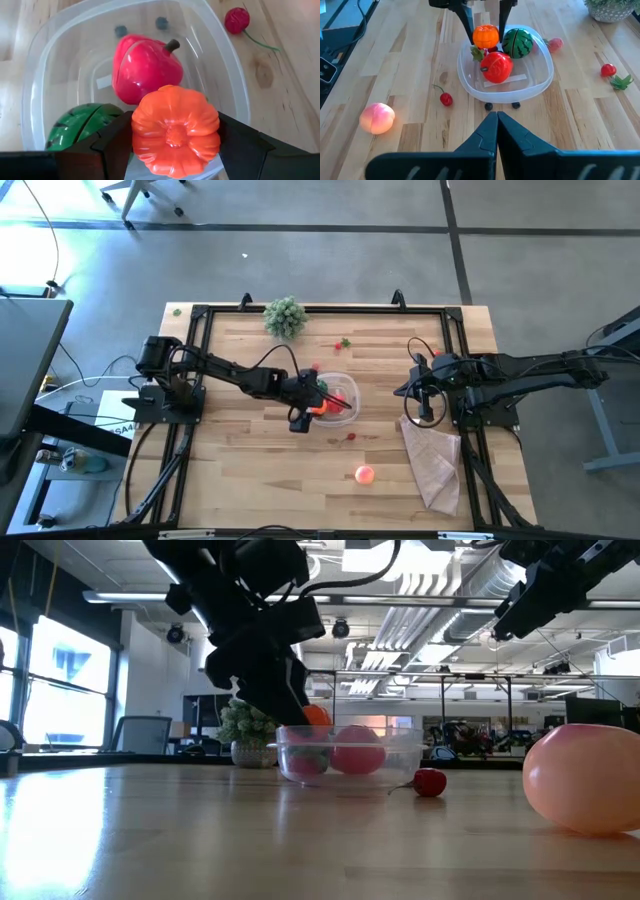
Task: Pick and placing Produce into tupperware
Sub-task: Put the pumpkin into the transparent container
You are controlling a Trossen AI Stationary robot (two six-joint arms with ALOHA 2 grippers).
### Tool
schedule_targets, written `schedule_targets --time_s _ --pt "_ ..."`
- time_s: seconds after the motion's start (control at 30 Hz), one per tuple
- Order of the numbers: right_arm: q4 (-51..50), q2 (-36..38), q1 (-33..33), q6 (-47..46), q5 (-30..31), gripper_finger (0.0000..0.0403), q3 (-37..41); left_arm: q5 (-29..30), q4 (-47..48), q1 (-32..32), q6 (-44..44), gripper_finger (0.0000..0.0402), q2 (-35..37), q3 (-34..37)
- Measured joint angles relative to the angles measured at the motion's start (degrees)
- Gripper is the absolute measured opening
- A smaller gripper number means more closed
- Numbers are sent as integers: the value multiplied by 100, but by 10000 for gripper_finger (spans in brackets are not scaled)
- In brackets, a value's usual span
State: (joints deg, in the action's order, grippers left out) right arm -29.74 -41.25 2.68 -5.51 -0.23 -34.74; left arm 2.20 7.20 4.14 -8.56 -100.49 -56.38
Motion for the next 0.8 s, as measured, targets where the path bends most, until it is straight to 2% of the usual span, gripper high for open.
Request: schedule_targets --time_s 0.13,0.53,0.67,0.8 --pt "1 2 0 0 0 0 0 88 4 0 2 245 0 0" --pt "-1 0 0 0 0 0 0 35 2 164 155 308 4 0" --pt "0 0 0 1 -2 0 0 83 42 142 206 310 7 -48" --pt "-2 0 0 0 0 0 0 58 516 146 296 299 9 -371"
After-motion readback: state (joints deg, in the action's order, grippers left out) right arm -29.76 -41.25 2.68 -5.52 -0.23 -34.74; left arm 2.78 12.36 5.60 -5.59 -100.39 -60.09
